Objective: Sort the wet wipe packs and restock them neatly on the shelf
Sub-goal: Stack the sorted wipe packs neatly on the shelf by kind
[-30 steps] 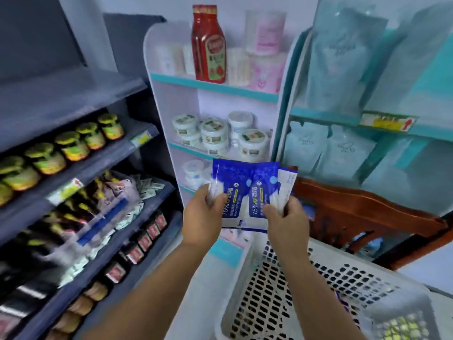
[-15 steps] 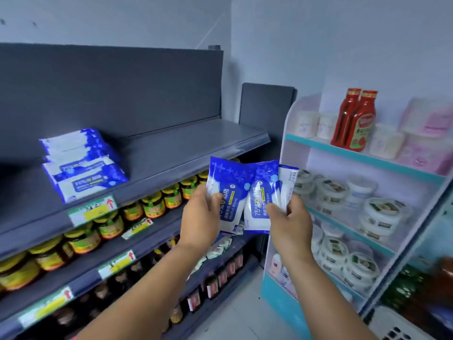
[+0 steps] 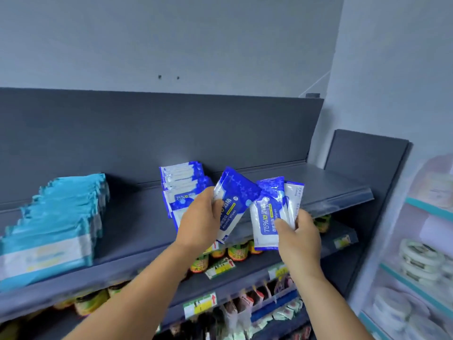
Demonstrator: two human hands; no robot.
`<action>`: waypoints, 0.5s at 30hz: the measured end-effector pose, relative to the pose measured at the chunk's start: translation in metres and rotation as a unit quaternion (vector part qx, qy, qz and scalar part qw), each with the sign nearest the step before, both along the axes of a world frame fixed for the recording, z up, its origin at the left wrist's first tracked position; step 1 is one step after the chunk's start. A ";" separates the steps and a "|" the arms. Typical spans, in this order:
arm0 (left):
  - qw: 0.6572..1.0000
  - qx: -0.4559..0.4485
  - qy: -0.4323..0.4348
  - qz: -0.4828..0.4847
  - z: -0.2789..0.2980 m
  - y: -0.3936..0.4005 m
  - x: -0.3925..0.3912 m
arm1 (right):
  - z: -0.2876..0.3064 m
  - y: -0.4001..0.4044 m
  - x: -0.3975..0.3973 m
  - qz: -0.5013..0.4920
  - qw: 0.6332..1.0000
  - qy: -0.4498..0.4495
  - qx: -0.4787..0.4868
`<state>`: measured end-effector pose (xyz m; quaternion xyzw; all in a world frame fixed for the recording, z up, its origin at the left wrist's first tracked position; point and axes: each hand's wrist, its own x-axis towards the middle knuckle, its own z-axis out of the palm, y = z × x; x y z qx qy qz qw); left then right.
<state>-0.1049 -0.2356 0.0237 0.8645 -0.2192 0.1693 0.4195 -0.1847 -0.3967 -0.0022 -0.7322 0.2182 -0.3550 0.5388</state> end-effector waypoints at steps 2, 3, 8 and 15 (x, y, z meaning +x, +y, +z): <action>0.998 0.043 -0.005 0.038 0.008 0.014 0.021 | 0.005 0.002 0.019 0.005 1.000 -0.006 -0.010; 0.996 0.067 -0.002 0.052 0.012 0.020 0.031 | 0.008 0.003 0.029 0.003 1.000 -0.006 -0.015; 0.960 0.271 -0.003 0.073 0.019 0.033 0.072 | 0.012 0.000 0.075 0.016 0.999 -0.007 -0.028; 0.882 0.467 0.060 -0.025 0.005 0.020 0.115 | 0.012 -0.009 0.125 0.062 0.996 0.021 -0.057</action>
